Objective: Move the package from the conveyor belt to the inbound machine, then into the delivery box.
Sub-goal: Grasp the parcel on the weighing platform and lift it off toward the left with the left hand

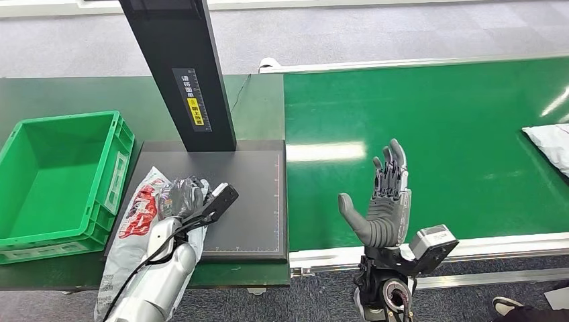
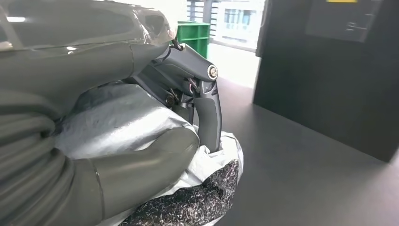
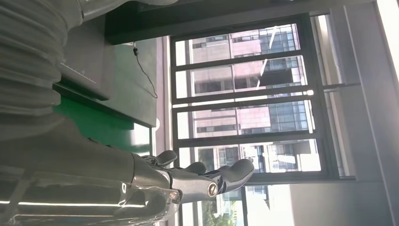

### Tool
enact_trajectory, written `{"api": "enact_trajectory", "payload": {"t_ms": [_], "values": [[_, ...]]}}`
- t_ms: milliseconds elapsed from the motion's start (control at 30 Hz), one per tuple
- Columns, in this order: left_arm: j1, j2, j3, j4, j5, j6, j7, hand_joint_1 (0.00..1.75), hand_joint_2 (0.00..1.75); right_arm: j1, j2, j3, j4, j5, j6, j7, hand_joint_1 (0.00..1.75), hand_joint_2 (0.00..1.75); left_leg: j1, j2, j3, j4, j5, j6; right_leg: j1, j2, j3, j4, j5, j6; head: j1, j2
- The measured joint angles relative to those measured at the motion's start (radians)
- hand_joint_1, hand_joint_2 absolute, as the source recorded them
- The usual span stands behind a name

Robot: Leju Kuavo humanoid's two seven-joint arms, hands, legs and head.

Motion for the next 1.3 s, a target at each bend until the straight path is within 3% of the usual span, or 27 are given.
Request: {"api": "enact_trajectory", "payload": {"t_ms": [100, 200, 367, 533, 733, 833, 933, 1000, 1167, 1300], "values": [[0.016, 0.001, 0.015, -0.022, 0.032, 0.071, -0.05, 1.75, 1.75, 0.0, 0.0, 0.0, 0.0, 0.001, 0.001, 0.003, 0.0, 1.75, 0.0, 0.0, 0.0, 0.0, 0.0, 0.0, 0.0, 0.0, -0.001, 0.0, 0.0, 0.0, 0.0, 0.0], [0.054, -0.004, 0.03, -0.09, 0.118, 0.2, -0.165, 1.75, 1.75, 0.0, 0.002, 0.0, 0.0, 0.003, -0.001, 0.007, 0.0, 1.75, 0.0, 0.0, -0.001, 0.0, 0.0, 0.0, 0.0, 0.0, -0.002, 0.0, 0.0, 0.0, 0.0, 0.0], [0.158, -0.043, 0.061, -0.355, 0.24, 0.282, -0.391, 1.75, 1.75, -0.002, 0.006, 0.001, 0.004, 0.004, -0.016, 0.009, 0.0, 1.75, 0.0, 0.0, -0.005, 0.0, 0.0, 0.0, 0.0, 0.0, -0.005, 0.0, 0.0, 0.0, 0.0, 0.0], [0.204, -0.066, 0.084, -0.503, 0.251, 0.283, -0.414, 1.75, 1.75, -0.003, 0.009, 0.001, 0.006, 0.004, -0.017, 0.009, 0.0, 1.75, 0.0, 0.0, -0.007, 0.0, 0.0, 0.0, 0.0, 0.0, -0.007, 0.0, 0.0, 0.0, 0.0, 0.0], [0.225, -0.074, 0.099, -0.571, 0.251, 0.283, -0.418, 1.75, 1.75, -0.003, 0.01, 0.002, 0.007, 0.004, -0.017, 0.009, 0.0, 1.75, 0.0, 0.0, -0.007, 0.0, 0.0, 0.0, 0.0, 0.0, -0.008, 0.0, 0.0, 0.0, 0.0, 0.0], [0.239, -0.079, 0.108, -0.61, 0.299, 0.283, -0.502, 1.75, 1.75, -0.003, 0.01, 0.002, 0.008, 0.002, -0.019, 0.009, 0.0, 1.75, 0.0, 0.0, -0.008, 0.0, 0.0, 0.0, 0.0, 0.0, -0.009, 0.0, 0.0, 0.0, 0.0, 0.0], [0.275, -0.088, 0.116, -0.727, 0.424, 0.283, -0.646, 1.75, 1.75, -0.003, 0.01, 0.001, 0.012, -0.003, -0.026, 0.005, 0.0, 1.75, 0.0, 0.001, -0.008, 0.0, 0.0, 0.0, 0.0, 0.001, -0.01, 0.0, 0.0, 0.0, 0.0, 0.0], [0.296, -0.092, 0.113, -0.819, 0.496, 0.282, -0.695, 1.75, 1.75, -0.002, 0.01, 0.0, 0.016, -0.005, -0.032, 0.002, 0.0, 1.75, 0.0, 0.001, -0.009, 0.0, 0.0, 0.0, 0.0, 0.001, -0.011, 0.0, 0.0, 0.0, 0.0, 0.0], [0.322, -0.094, 0.073, -1.028, 0.589, 0.282, -0.735, 1.75, 1.75, -0.002, 0.01, -0.005, 0.026, -0.003, -0.033, -0.001, 0.0, 1.75, 0.0, 0.001, -0.009, 0.0, 0.0, 0.0, 0.0, 0.001, -0.011, 0.0, 0.0, 0.0, 0.0, 0.0], [0.292, -0.092, 0.069, -1.126, 0.596, 0.281, -0.717, 1.75, 1.75, -0.005, 0.015, -0.014, 0.035, 0.004, -0.031, -0.002, 0.0, 1.75, 0.0, 0.001, -0.009, 0.0, 0.0, 0.0, 0.0, 0.001, -0.011, 0.0, 0.0, 0.0, 0.0, 0.0]]}}
